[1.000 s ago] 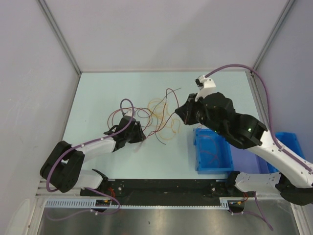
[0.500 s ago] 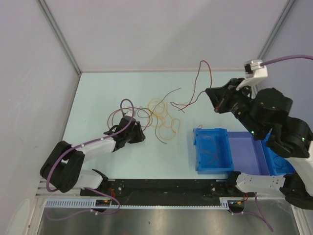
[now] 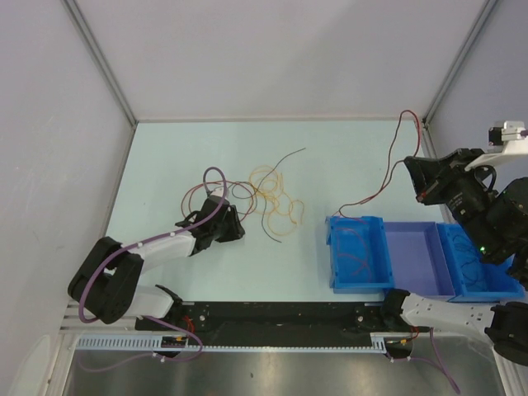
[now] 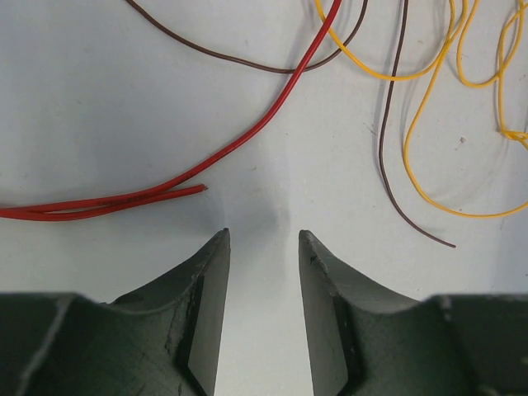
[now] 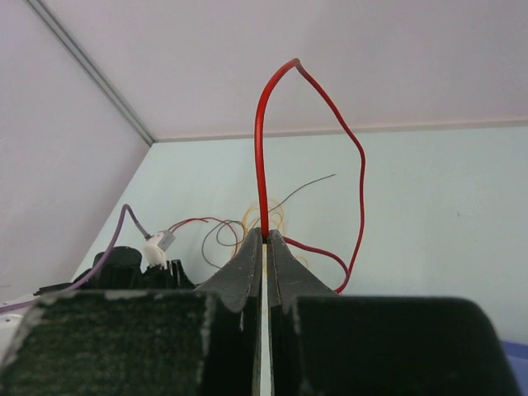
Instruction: Untangle the cables
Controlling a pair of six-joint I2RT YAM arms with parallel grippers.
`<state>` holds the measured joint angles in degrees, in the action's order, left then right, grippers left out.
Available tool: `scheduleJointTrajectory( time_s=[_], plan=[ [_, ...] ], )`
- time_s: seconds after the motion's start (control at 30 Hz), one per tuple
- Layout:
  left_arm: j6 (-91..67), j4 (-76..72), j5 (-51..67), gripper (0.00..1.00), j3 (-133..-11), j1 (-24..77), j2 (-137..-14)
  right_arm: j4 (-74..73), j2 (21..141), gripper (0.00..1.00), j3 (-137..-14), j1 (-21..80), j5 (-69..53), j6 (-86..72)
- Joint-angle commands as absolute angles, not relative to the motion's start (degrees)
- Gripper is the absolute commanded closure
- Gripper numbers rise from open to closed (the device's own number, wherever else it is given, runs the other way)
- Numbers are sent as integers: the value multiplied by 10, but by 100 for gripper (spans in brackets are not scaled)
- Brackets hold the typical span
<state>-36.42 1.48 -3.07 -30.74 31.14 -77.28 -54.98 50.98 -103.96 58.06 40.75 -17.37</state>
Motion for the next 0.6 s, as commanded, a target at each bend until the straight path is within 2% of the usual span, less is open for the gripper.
scheduleJointTrajectory(
  time_s=[0.0, 0.57],
  plan=[
    [-353, 11, -41, 57, -318, 308, -774, -592, 490, 100, -1055, 584, 432, -192],
    [-354, 18, -43, 58, -323, 308, -778, -734, 454, 100, -1010, 547, 387, -280]
  ],
)
